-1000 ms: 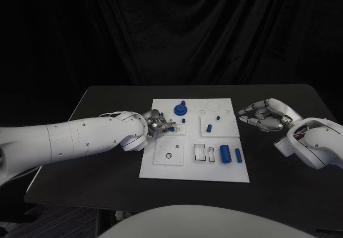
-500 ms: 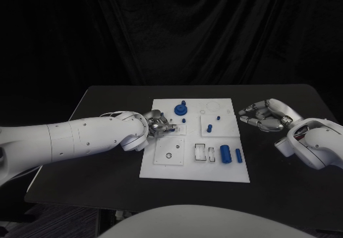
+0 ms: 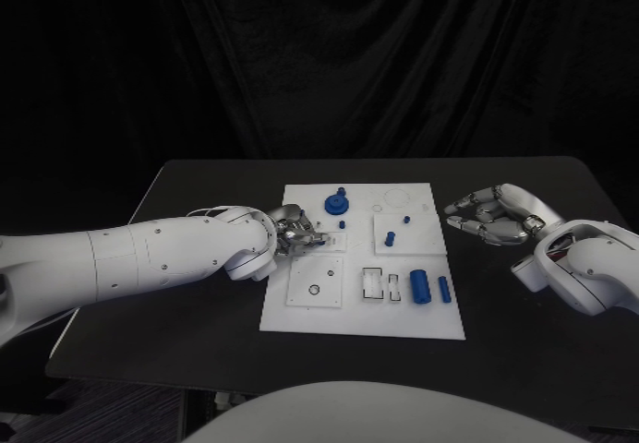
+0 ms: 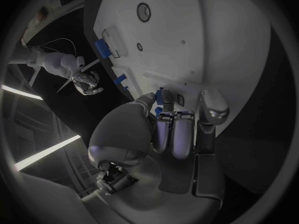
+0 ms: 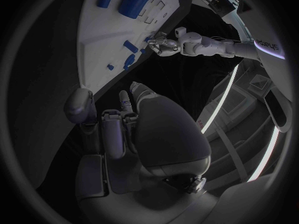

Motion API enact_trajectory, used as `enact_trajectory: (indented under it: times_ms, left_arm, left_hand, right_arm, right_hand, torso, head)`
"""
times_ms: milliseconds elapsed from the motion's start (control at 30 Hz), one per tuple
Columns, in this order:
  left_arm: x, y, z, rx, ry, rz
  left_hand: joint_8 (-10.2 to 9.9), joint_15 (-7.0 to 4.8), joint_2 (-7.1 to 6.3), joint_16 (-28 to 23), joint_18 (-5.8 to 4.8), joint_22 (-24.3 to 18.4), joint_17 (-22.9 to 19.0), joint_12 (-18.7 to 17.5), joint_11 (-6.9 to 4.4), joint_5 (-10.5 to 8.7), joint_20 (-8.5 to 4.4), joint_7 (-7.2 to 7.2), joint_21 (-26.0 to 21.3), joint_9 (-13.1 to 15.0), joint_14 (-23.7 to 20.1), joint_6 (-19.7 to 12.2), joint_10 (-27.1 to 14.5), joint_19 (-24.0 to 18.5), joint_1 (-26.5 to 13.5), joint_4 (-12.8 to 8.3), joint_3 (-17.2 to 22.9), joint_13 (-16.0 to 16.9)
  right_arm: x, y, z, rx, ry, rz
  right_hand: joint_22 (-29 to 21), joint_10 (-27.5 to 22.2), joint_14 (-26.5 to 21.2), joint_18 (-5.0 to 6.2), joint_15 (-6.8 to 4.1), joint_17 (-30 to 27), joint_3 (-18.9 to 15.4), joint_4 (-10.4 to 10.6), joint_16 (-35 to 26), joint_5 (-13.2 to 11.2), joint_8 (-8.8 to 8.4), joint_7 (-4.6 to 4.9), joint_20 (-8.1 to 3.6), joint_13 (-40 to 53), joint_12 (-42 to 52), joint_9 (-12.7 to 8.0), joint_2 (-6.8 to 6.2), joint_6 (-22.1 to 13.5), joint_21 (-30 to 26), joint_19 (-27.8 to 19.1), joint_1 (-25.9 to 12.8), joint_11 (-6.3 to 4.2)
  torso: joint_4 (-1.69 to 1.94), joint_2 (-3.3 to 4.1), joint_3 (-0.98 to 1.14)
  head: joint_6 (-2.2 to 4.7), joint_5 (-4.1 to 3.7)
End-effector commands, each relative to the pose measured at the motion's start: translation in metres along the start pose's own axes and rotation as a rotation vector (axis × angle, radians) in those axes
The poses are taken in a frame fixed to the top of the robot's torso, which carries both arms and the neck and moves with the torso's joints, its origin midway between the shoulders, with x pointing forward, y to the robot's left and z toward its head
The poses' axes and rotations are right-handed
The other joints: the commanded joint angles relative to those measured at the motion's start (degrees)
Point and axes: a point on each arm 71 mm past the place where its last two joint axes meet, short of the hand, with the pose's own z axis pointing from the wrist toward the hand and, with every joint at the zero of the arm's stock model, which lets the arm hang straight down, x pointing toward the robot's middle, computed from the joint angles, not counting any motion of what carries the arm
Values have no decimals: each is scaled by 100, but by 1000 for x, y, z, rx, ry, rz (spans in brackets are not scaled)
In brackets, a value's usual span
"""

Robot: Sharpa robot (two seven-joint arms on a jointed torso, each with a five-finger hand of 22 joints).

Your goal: Assemble the parts on the task board

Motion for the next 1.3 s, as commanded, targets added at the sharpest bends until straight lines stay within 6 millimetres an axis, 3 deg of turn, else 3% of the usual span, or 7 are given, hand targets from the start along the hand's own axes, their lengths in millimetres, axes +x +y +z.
enact_trajectory:
  times_ms: [33, 367, 533, 567, 767, 1067, 1300]
  left_arm:
    - [4, 3, 0, -13, 23, 6]
    - [5, 2, 1, -20, 21, 5]
    - [5, 2, 1, -20, 25, 6]
    - [5, 2, 1, -20, 26, 7]
    - [7, 1, 0, -17, 41, 11]
    - [7, 2, 1, -21, 51, 14]
    - [7, 3, 1, -32, 51, 16]
  left_hand:
    - [-23, -42, -40, -6, 43, 13, 587, -17, -35, 59, -36, -19, -29, -11, 308, -24, 361, 9, 41, -75, 135, 1332]
    - [-35, -48, -123, -9, 40, 45, 577, -15, -34, 40, -40, -16, -38, -16, 307, -30, 365, 25, 51, -236, 504, 1334]
    - [-16, -34, -174, -14, 36, 71, 565, -18, -17, -376, -29, 4, -47, 0, 306, -7, 362, 40, -152, -180, 589, 1329]
    - [-16, -34, -175, -13, 36, 71, 567, -18, -17, -383, -28, 4, -48, 0, 306, -7, 362, 40, -156, -178, 589, 1329]
    - [-18, -11, -254, -8, 32, 105, 574, -13, 12, -774, -9, 38, -55, 2, 311, 15, 367, 59, -530, 78, 335, 1331]
    - [-48, 7, -281, -13, 33, 132, 559, -22, 35, -943, 9, 64, -84, -19, 308, 40, 359, 74, -861, 391, -91, 1323]
    - [-91, 14, -220, -12, 36, 158, 560, -24, 43, -1225, 18, 71, -120, -54, 311, 54, 357, 86, -1099, 682, -497, 1320]
  right_arm:
    - [1, -1, -1, 8, 1, 2]
    - [1, -1, -1, 8, 1, 2]
    - [1, -1, -1, 9, 2, 2]
    - [1, -1, -1, 9, 2, 2]
    - [1, -1, -1, 9, 3, 3]
    - [1, -1, -1, 11, 5, 3]
    - [1, -2, -1, 12, 7, 3]
  right_hand:
    - [693, 157, 285, 36, 42, 724, 17, -30, -34, 33, 11, 15, 0, 1082, -32, -9, -55, 1, -28, -52, 15, 19]
    - [693, 159, 286, 37, 41, 725, 36, -60, -33, 55, 13, 14, -1, 1085, -31, -15, -57, -1, -29, -52, 46, 18]
    - [691, 156, 286, 38, 40, 725, 42, -69, -33, 63, 13, 15, -1, 1082, -32, -16, -59, -2, -36, -56, 56, 19]
    - [691, 156, 286, 38, 40, 725, 42, -69, -33, 63, 13, 15, -1, 1082, -32, -16, -59, -2, -36, -56, 56, 19]
    - [691, 157, 285, 39, 40, 722, 44, -74, -35, 67, 13, 16, -1, 1082, -32, -17, -60, -2, -37, -57, 60, 19]
    - [691, 157, 285, 39, 40, 722, 44, -74, -35, 67, 13, 16, -1, 1082, -32, -17, -60, -2, -37, -57, 60, 19]
    - [689, 156, 282, 40, 40, 715, 48, -80, -38, 75, 14, 17, -1, 1081, -32, -19, -63, -3, -45, -61, 64, 19]
  torso:
    - [1, 1, -3]
    - [2, 0, -4]
    - [4, -1, -2]
    - [4, -1, -2]
    - [-1, 1, -3]
    - [-1, -5, -1]
    - [-4, -1, -5]
  head:
    - [1, -1]
    - [1, -1]
    - [1, 3]
    - [1, 3]
    - [1, 9]
    - [1, 15]
    - [1, 20]
